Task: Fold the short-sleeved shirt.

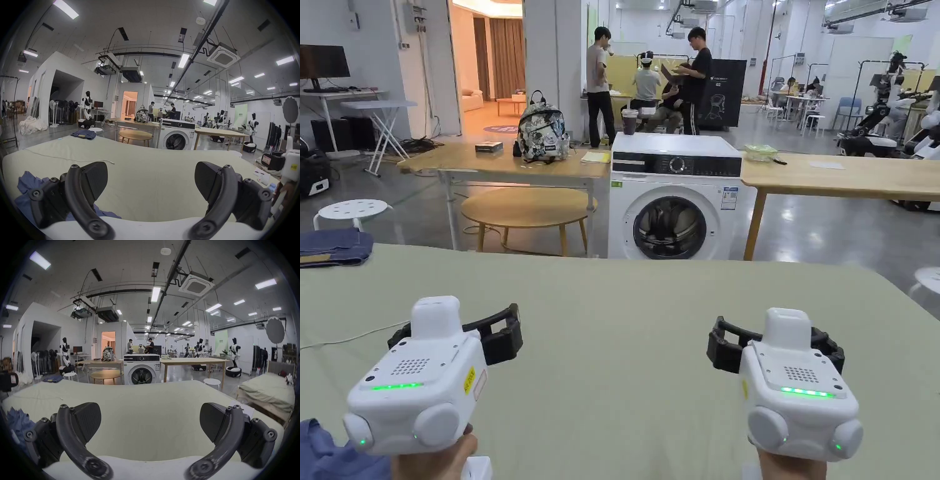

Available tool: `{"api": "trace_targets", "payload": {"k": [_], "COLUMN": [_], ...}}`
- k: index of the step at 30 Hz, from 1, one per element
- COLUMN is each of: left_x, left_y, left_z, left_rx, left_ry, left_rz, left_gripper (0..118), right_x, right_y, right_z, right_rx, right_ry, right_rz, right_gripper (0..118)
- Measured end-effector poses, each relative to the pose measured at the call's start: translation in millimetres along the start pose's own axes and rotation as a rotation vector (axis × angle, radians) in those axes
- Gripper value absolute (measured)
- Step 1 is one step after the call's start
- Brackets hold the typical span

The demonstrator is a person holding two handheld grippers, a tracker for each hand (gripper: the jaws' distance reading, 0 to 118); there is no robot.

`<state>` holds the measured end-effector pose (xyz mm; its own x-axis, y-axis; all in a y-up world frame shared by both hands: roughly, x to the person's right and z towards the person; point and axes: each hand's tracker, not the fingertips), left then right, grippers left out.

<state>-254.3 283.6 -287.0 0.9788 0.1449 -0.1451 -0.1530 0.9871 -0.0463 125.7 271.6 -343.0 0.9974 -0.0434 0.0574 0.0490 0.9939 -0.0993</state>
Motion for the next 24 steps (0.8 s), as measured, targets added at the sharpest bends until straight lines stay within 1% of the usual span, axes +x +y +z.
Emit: {"api": "trace_targets", "payload": {"k": [1,4,6,8,9,10,11,13,15,16,17,18,20,21,22,23,24], "left_x": [-1.5,-11.8,-23.7,-30.7,-28.8,-27.1,-15.7,8.9,34.4,40.9,47.7,51.7,56.1,57.7,58.2,59.1,60.1], "left_y": [0.4,1.8,1.0,0.4,2.9,5.2,9.2,11.3,3.7,-1.6,-10.2,-16.7,-28.1,-29.5,-29.9,-29.9,-30.0], "left_z": [0.1,-0.4,-2.3,-3.1,-1.2,-0.4,-0.9,-3.7,-6.2,-7.3,-8.7,-9.2,-9.5,-5.5,-4.7,-4.3,-4.0], "left_rx": [0.0,-0.005,0.0,-0.008,0.012,0.016,0.002,-0.034,-0.027,-0.025,-0.014,-0.005,0.041,0.048,0.039,0.031,0.029], "left_ry": [-0.004,-0.037,-0.051,-0.045,-0.022,0.003,0.034,0.089,0.149,0.179,0.2,0.204,0.219,0.218,0.203,0.195,0.194], "left_rz": [0.021,0.163,0.323,0.436,0.403,0.332,0.18,-0.154,-0.579,-0.721,-0.894,-1.025,-1.209,-1.256,-1.261,-1.245,-1.237], "left_gripper": [109,109,109,109,109,109,109,109,109,109,109,109,108,108,108,108,108], "right_x": [2.3,11.8,19.4,24.8,25.1,22.5,16.9,-2.9,-26.5,-34.2,-40.8,-43.8,-46.1,-47.3,-48.2,-49.2,-47.7], "right_y": [1.3,6.7,10.4,12.6,15.0,16.6,19.8,23.8,15.9,10.0,1.0,-6.2,-19.2,-23.8,-26.6,-28.9,-29.7], "right_z": [-0.1,-0.6,-1.3,-2.9,-3.9,-4.5,-5.3,-4.7,-4.1,-2.1,-1.4,-1.0,-0.7,-0.1,0.4,1.3,0.4], "right_rx": [-0.003,-0.012,-0.02,-0.023,-0.026,-0.023,-0.014,0.028,0.112,0.153,0.198,0.234,0.286,0.313,0.325,0.325,0.312], "right_ry": [0.002,0.011,0.023,0.036,0.033,0.029,0.024,-0.009,-0.056,-0.063,-0.071,-0.078,-0.073,-0.08,-0.081,-0.068,-0.058], "right_rz": [-0.033,-0.17,-0.299,-0.382,-0.375,-0.348,-0.233,0.104,0.568,0.727,0.923,1.062,1.289,1.348,1.379,1.393,1.383], "right_gripper": [118,118,118,118,118,118,118,118,118,118,118,118,118,118,118,118,118]}}
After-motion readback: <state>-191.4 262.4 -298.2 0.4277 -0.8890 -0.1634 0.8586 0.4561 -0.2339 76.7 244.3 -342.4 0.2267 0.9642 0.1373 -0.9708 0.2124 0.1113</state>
